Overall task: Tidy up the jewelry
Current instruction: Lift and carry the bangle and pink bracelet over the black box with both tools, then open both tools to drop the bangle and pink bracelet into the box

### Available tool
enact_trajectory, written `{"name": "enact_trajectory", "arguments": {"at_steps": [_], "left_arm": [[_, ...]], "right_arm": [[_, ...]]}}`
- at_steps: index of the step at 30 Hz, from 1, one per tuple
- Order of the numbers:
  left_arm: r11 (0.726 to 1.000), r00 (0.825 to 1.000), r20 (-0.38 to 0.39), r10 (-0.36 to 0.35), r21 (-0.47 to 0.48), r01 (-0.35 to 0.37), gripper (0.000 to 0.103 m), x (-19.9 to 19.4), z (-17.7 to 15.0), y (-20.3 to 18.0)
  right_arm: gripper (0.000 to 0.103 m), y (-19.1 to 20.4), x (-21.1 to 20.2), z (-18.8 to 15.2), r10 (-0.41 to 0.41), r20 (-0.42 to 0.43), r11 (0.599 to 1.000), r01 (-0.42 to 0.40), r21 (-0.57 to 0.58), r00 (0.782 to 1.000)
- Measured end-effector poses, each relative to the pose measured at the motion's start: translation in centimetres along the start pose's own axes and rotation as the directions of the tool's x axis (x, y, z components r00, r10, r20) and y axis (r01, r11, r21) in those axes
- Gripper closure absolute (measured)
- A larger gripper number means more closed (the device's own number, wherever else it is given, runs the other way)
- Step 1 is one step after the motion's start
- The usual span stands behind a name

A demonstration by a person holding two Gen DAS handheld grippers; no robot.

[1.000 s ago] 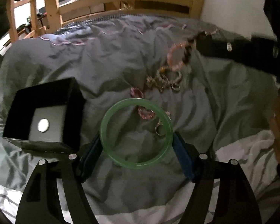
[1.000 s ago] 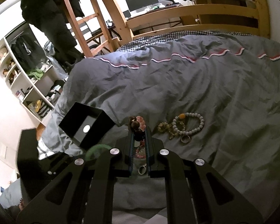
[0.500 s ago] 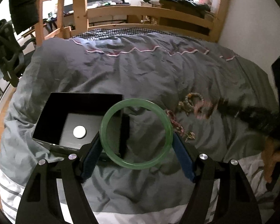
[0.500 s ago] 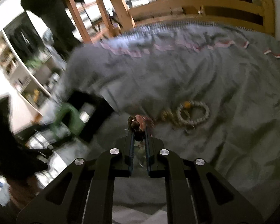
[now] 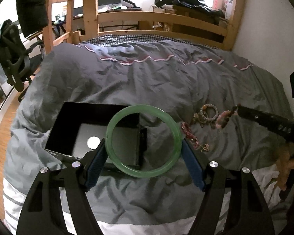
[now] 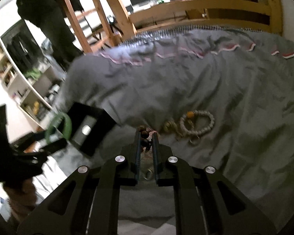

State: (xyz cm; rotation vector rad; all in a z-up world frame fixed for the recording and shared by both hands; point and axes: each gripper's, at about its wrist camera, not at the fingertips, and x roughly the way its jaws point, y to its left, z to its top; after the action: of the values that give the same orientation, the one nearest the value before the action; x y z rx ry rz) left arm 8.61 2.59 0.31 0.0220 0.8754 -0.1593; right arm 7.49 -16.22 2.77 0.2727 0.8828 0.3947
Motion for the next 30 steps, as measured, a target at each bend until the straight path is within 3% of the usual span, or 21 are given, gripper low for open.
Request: {"name": "enact_trajectory", "arguments": {"at_steps": [6, 16, 26, 28, 29, 30], "left_arm": [[0.999, 0.999, 0.02, 0.034, -0.041, -0.033, 0.03, -0.4, 0.5, 2.5], [0.982, 0.996, 0.001, 0.085, -0.171, -0.084, 0.03, 1.4, 1.2, 8.8], [0.966, 0.993, -0.069, 0.094, -0.234, -0.108, 0.03, 5.0, 1.2, 11.4], [0.965, 0.994, -0.055, 0.092, -0.241, -0.103, 0.029, 4.5, 1.3, 11.5], [0.965, 0.995, -0.034, 0.095, -0.243, -0.101, 0.024, 3.9, 1.4, 11.5], [0.965, 0.995, -0.018, 0.096, -0.244, -0.098, 0.019, 3.4, 1.5, 11.4]], "right_arm": [[0.091, 4.5, 1.6, 1.9, 0.087, 0.01, 0.995, -0.086, -0.045, 0.996], [0.091, 12.8, 9.4, 2.4, 0.179, -0.088, 0.969, -0.191, -0.158, 0.98], [0.089, 12.3, 14.3, 0.1, 0.209, -0.219, 0.958, -0.245, -0.152, 0.953], [0.08, 12.0, 13.9, 0.4, 0.23, -0.208, 0.956, -0.26, -0.134, 0.951], [0.062, 11.7, 13.3, 0.8, 0.226, -0.188, 0.959, -0.252, -0.127, 0.956], [0.037, 11.4, 12.6, 1.2, 0.233, -0.161, 0.961, -0.252, -0.114, 0.959]]}}
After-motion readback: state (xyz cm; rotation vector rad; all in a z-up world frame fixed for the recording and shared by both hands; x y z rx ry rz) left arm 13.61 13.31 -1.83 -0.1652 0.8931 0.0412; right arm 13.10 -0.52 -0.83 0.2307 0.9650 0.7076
